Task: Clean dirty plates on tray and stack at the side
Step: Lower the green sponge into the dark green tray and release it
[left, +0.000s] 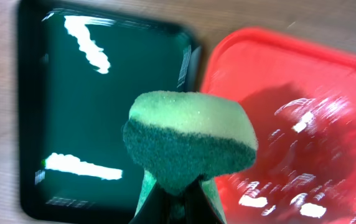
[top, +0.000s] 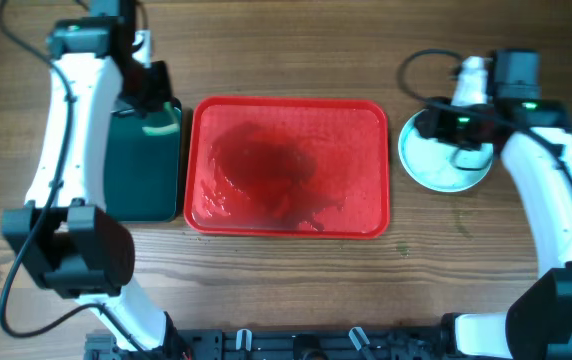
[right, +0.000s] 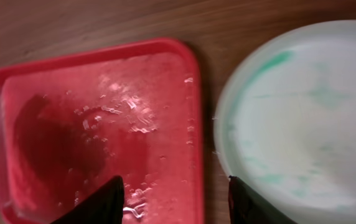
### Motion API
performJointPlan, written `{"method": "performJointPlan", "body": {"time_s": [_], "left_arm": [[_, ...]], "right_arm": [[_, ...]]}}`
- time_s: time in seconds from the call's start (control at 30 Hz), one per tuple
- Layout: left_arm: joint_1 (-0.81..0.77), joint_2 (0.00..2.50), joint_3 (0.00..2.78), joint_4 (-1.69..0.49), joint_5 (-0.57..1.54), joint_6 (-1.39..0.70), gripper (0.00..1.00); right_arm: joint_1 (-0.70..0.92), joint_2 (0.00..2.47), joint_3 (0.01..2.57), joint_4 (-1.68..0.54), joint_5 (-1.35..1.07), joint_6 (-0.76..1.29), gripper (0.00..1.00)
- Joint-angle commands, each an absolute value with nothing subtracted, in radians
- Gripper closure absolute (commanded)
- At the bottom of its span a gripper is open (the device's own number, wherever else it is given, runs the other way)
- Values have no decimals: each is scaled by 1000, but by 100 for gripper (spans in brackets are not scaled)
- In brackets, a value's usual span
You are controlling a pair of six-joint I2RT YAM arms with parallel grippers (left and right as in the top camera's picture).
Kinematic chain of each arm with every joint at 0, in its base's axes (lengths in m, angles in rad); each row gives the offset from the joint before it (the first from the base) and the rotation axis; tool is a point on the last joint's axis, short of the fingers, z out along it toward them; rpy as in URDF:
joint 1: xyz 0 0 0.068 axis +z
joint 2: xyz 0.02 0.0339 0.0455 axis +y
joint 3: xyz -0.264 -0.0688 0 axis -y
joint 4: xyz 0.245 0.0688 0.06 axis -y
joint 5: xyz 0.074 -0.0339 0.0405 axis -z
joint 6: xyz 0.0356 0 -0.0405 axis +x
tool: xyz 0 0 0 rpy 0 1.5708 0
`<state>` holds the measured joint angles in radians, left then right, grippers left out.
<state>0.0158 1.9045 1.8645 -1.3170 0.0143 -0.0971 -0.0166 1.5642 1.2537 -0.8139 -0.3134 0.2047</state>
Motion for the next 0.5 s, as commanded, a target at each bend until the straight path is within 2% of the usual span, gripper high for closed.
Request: {"method": "performJointPlan", "body": {"time_s": [0.0,0.17,0.3,0.47], "left_arm": [[85,1895,1877,-1404,-40,91,96],[161,1895,1790,-1340,-38,93,96],[168,1895,1647,-1220,-39,43,96],[168,1895,1415,-926,-39,44,96]], "right_arm": [[140,1569,1269,-731,-310,305,45],[264,1614,1269,-672,-284,342,43],[287,1660,1268,-668,-284,342,43],[287,1670,1268,-667,-284,340,43]]}}
